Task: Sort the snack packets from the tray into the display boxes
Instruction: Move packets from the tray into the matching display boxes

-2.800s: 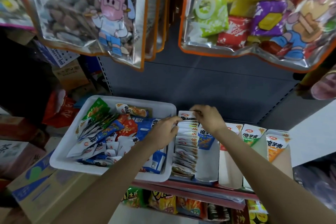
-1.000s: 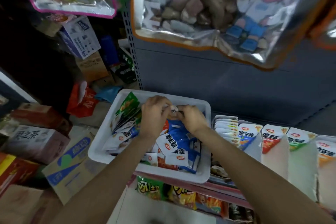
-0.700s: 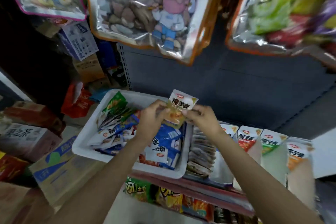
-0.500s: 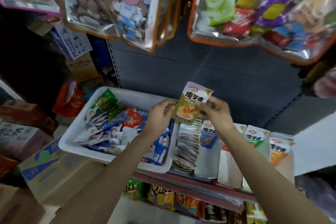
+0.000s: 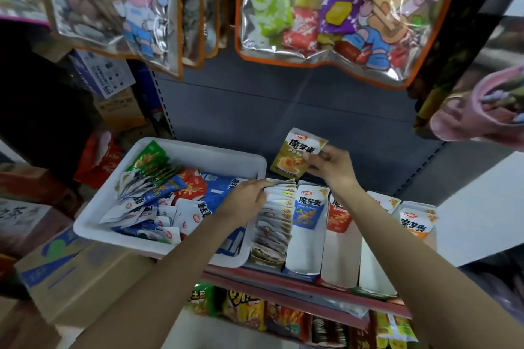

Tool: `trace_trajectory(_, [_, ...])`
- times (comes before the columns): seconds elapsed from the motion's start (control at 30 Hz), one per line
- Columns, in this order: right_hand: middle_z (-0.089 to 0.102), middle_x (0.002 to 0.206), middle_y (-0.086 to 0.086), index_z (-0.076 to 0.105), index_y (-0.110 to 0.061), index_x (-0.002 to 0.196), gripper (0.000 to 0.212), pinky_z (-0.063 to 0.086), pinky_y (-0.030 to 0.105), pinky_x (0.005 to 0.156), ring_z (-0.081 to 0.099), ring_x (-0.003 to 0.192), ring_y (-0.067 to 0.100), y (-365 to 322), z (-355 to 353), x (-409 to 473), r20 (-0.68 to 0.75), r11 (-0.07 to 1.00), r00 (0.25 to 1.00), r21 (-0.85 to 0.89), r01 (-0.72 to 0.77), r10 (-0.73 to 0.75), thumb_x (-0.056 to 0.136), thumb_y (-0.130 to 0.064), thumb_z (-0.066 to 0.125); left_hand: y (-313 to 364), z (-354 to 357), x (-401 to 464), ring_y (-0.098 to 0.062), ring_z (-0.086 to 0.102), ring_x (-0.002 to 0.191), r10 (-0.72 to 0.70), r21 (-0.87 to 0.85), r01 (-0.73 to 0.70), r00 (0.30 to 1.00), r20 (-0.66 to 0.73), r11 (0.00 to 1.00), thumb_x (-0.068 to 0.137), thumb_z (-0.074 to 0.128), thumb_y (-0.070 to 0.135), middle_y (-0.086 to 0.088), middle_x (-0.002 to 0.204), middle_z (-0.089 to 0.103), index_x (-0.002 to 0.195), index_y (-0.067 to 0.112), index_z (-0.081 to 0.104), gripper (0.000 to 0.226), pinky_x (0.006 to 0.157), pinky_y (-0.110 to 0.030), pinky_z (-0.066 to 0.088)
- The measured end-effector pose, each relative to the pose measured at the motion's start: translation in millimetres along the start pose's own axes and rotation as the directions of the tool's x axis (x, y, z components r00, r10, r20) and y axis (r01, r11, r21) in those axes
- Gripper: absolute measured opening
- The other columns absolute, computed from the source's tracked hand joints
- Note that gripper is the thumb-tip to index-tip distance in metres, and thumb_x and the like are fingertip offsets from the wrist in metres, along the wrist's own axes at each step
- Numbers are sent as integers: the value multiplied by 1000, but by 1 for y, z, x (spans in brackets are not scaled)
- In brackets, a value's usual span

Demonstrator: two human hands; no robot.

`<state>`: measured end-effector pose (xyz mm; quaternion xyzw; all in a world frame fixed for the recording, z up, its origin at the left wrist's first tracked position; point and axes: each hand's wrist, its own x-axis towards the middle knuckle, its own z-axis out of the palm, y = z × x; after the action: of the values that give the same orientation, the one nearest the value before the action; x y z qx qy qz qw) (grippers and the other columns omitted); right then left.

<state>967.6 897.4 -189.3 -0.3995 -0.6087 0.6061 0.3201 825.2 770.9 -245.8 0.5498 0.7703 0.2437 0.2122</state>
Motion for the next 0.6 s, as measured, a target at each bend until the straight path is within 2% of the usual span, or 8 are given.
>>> trace_trajectory(0.1, [69, 87, 3, 66, -15, 84, 15, 58, 26, 76, 68, 77, 12, 3, 5, 5, 75, 997, 997, -69, -28, 33, 87, -1, 62, 1, -2, -1, -21, 51, 113, 3, -2, -3, 1000, -2, 1000, 99, 40, 16, -8, 125, 57, 131, 18, 52, 34, 95, -32, 42])
trace_trajectory(0.2, [70, 92, 5, 66, -18, 85, 7, 57, 23, 75, 68, 81, 13, 5, 8, 9, 144, 990, 988, -138, -40, 60, 89, -13, 62, 3, -3, 0, -20, 53, 110, -2, -1, 2, 1000, 2, 1000, 99, 39, 17, -8, 123, 58, 128, 17, 53, 32, 93, -32, 44])
trace_trajectory(0.27, [71, 97, 8, 66, -17, 82, 12, 57, 29, 80, 69, 85, 16, 10, 9, 16, 148, 976, 983, -201, -78, 109, 90, -24, 62, 3, -3, 1, -20, 53, 110, -21, -13, 22, 1000, 11, 1000, 99, 40, 18, -7, 123, 58, 129, 17, 52, 32, 94, -33, 45])
trace_trajectory(0.33, [72, 98, 9, 68, -12, 82, 20, 55, 35, 86, 68, 87, 18, 17, 9, 24, 121, 933, 985, -351, -76, 125, 89, -30, 63, 3, -3, 1, -19, 54, 109, -44, -51, 45, 999, 22, 998, 99, 42, 20, -6, 123, 58, 130, 20, 50, 32, 93, -36, 48])
trace_trajectory(0.4, [71, 99, 9, 70, -5, 92, 26, 52, 34, 87, 66, 91, 19, 21, 9, 29, 101, 867, 993, -499, -5, 64, 87, -30, 65, 3, -2, 0, -18, 56, 108, -62, -110, 63, 998, 15, 992, 98, 44, 20, -4, 122, 59, 130, 22, 49, 32, 92, -37, 50])
trace_trajectory(0.47, [69, 108, 8, 68, -6, 106, 25, 49, 28, 86, 64, 97, 18, 18, 10, 30, 114, 821, 992, -560, 111, -56, 87, -22, 65, 4, -2, 1, -16, 55, 111, -88, -189, 85, 996, -7, 978, 97, 46, 18, -4, 123, 60, 130, 20, 50, 33, 92, -33, 49])
trace_trajectory(0.6, [69, 110, 3, 69, -11, 108, 20, 47, 23, 83, 61, 94, 12, 8, 14, 25, 203, 701, 943, -632, 331, -262, 91, -9, 58, 7, -4, 5, -15, 54, 113, -167, -395, 139, 985, -37, 908, 96, 47, 9, -6, 126, 59, 128, 12, 53, 33, 89, -23, 45])
